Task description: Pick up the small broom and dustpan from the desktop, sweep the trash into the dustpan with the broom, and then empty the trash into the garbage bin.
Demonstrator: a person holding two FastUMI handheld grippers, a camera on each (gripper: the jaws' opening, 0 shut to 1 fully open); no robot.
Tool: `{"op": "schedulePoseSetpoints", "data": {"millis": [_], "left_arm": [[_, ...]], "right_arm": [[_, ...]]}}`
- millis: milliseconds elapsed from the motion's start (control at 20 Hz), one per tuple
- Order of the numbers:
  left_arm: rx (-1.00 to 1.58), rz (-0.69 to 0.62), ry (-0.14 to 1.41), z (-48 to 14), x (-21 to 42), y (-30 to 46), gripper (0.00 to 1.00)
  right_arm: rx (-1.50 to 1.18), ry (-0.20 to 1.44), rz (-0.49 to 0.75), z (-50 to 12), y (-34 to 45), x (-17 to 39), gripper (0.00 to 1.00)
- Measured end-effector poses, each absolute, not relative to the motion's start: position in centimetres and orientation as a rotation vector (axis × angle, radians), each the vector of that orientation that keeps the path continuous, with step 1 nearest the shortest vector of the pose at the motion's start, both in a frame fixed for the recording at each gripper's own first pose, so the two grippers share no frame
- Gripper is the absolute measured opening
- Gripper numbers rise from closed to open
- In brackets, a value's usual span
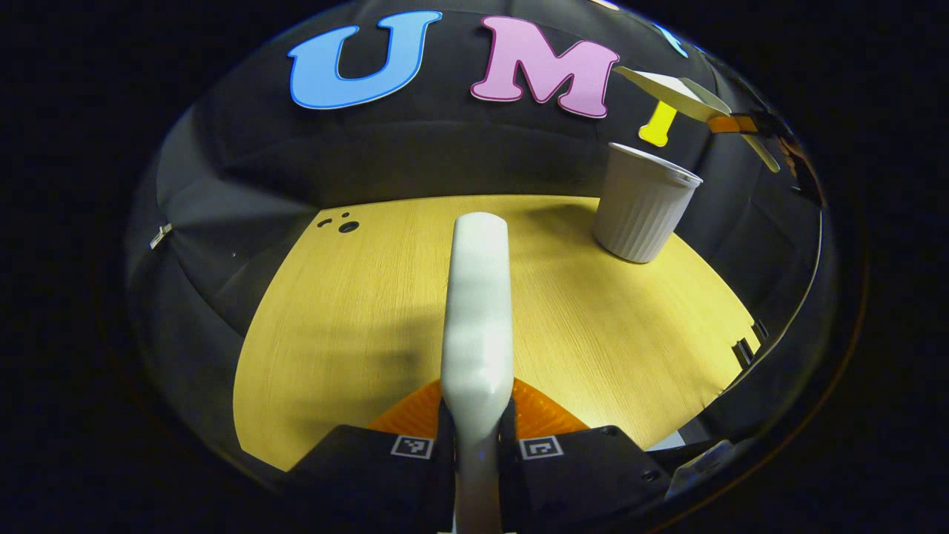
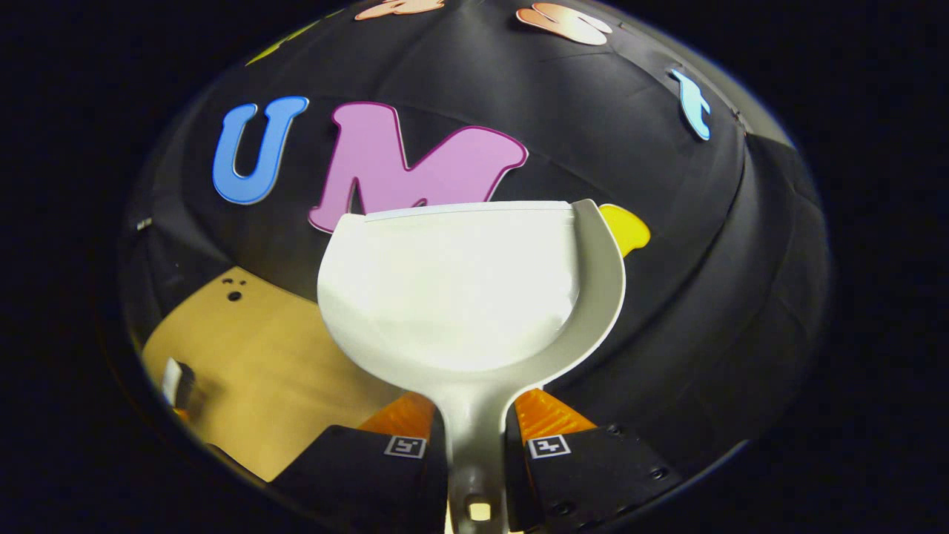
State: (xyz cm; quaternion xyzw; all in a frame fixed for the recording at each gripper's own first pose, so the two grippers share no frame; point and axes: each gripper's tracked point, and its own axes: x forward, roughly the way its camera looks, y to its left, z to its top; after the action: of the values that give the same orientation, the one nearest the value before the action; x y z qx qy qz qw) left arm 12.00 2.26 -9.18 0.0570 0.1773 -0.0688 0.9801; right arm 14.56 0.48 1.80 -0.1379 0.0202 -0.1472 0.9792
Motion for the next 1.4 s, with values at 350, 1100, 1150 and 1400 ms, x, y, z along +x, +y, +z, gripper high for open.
{"op": "schedulePoseSetpoints", "data": {"millis": [350, 1100, 1150, 1400], "left_arm": [[0.045, -0.112, 0.409, -11.5, 11.0, 3.8, 0.28], [0.027, -0.045, 0.554, -15.9, 19.5, 3.7, 0.29], [0.03, -0.043, 0.569, -16.4, 20.0, 3.9, 0.3], [0.079, 0.003, 0.645, -17.8, 20.2, 4.2, 0.28]], "right_arm": [[-0.206, 0.154, -0.088, -8.9, 10.4, 14.5, 0.38], [0.042, 0.608, -0.101, -32.3, 11.6, 14.5, 0.35], [0.054, 0.631, -0.11, -33.6, 11.4, 14.3, 0.39], [0.086, 0.714, -0.129, -35.8, 11.1, 13.6, 0.35]]}}
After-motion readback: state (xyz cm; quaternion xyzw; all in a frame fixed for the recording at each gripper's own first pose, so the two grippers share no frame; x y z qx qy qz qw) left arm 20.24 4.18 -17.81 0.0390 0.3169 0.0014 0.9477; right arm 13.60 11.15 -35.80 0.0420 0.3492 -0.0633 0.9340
